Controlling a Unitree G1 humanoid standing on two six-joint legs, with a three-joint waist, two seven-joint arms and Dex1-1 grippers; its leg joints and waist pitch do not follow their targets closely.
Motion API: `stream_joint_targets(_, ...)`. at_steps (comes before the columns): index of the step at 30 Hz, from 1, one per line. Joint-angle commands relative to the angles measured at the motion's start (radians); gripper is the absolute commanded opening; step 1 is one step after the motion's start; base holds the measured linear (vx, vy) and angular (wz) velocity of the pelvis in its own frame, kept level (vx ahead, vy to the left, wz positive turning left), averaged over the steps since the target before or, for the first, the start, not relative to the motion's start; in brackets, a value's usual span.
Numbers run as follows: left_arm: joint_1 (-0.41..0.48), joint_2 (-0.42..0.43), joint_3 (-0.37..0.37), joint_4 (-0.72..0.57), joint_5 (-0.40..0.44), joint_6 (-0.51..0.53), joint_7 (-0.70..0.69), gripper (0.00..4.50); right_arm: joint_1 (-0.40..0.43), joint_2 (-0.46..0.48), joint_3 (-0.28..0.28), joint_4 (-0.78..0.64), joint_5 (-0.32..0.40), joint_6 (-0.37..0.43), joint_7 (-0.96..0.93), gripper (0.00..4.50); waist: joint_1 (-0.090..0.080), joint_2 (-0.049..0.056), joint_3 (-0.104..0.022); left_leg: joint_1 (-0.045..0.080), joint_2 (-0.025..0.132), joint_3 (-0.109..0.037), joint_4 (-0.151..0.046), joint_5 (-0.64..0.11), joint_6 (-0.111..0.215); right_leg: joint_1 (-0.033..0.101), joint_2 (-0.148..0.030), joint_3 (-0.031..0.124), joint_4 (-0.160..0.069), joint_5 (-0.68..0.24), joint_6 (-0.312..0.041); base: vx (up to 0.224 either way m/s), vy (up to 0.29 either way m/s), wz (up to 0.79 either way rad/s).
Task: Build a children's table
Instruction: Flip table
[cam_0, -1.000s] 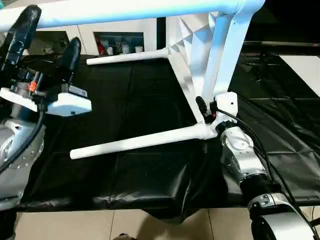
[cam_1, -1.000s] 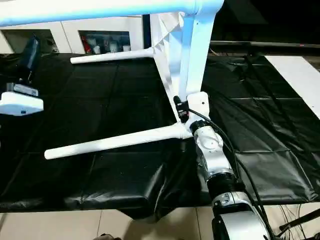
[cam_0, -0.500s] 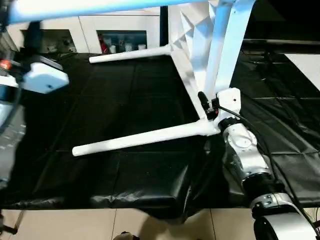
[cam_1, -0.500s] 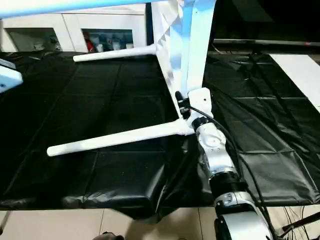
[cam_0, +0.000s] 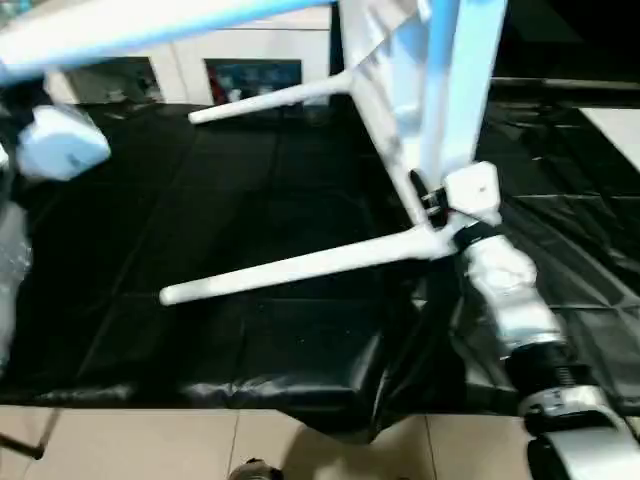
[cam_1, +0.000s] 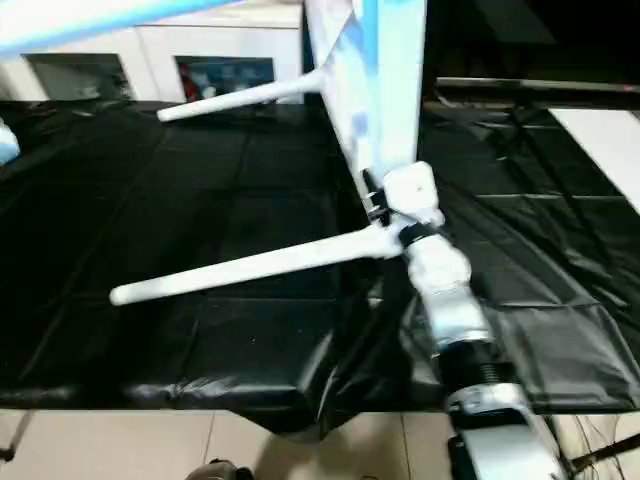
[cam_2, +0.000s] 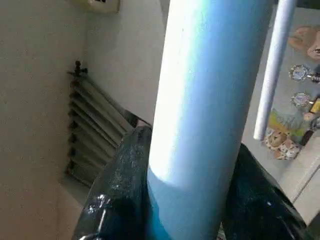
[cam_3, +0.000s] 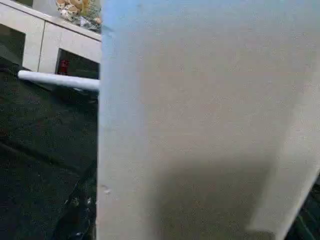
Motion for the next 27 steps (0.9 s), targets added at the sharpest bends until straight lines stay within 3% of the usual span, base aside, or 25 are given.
stream_joint_targets(1,0.02,-0.029,-0.045,-0.031,-0.055,-0.011,-0.025,1.6,-0.085,-0.045,-0.008,-0.103,-0.079,-0.026,-0.016,1.93,-0.002,-0.009,-0.079,0.031,0.036,-0.014,-0.061,-0.177,0.031,0.052,-0.056,0.029,-0.069,-0.069,-0.188,0.0,0.0,0.0)
stream_joint_targets(8,0.059,-0.094,-0.025,-0.049,-0.094,0.061,-0.041,1.58,-0.205,-0.131,-0.013,-0.136,-0.077,0.032,0.043,1.93,0.0,-0.016,-0.079,0.028,0.035,-0.012,-0.057,-0.145,0.052,0.052,-0.055,0.028,-0.069,-0.079,-0.187,0.0,0.0,0.0)
stream_joint_targets(11,0.075,-0.137,-0.014,-0.052,-0.128,0.096,-0.039,1.56,-0.298,-0.184,0.001,-0.125,-0.073,0.062,0.12,1.93,0.0,-0.02,-0.078,0.029,0.035,-0.01,-0.054,-0.143,0.065,0.052,-0.054,0.027,-0.069,-0.085,-0.194,0.0,0.0,0.0)
stream_joint_targets(17,0.082,-0.19,-0.004,-0.07,-0.169,0.147,-0.045,1.5,-0.439,-0.274,0.052,-0.064,-0.121,0.042,0.251,1.93,0.003,-0.03,-0.077,0.028,0.036,-0.008,-0.05,-0.128,0.086,0.051,-0.054,0.026,-0.069,-0.088,-0.206,0.0,0.0,0.0)
stream_joint_targets(19,0.085,-0.199,-0.003,-0.075,-0.181,0.157,-0.049,1.49,-0.466,-0.289,0.058,-0.048,-0.126,0.039,0.271,1.93,0.002,-0.027,-0.077,0.03,0.037,-0.01,-0.05,-0.133,0.083,0.051,-0.054,0.025,-0.067,-0.089,-0.211,0.0,0.0,0.0)
stream_joint_targets(20,0.089,-0.217,-0.002,-0.087,-0.205,0.178,-0.062,1.48,-0.528,-0.322,0.072,-0.014,-0.136,0.031,0.319,1.93,0.002,-0.031,-0.075,0.031,0.038,-0.01,-0.05,-0.144,0.08,0.049,-0.054,0.025,-0.068,-0.095,-0.215,0.0,0.0,0.0)
stream_joint_targets(22,0.092,-0.223,-0.005,-0.092,-0.216,0.188,-0.074,1.47,-0.559,-0.338,0.083,0.002,-0.14,0.03,0.35,1.93,0.002,-0.035,-0.073,0.033,0.04,-0.008,-0.05,-0.165,0.077,0.047,-0.053,0.026,-0.071,-0.106,-0.22,0.0,0.0,0.0)
stream_joint_targets(27,0.094,-0.259,-0.032,-0.114,-0.255,0.243,-0.116,1.45,-0.676,-0.391,0.126,0.069,-0.189,-0.005,0.43,1.93,0.002,-0.035,-0.071,0.032,0.043,-0.01,-0.046,-0.175,0.077,0.044,-0.053,0.025,-0.066,-0.093,-0.237,0.0,0.0,0.0)
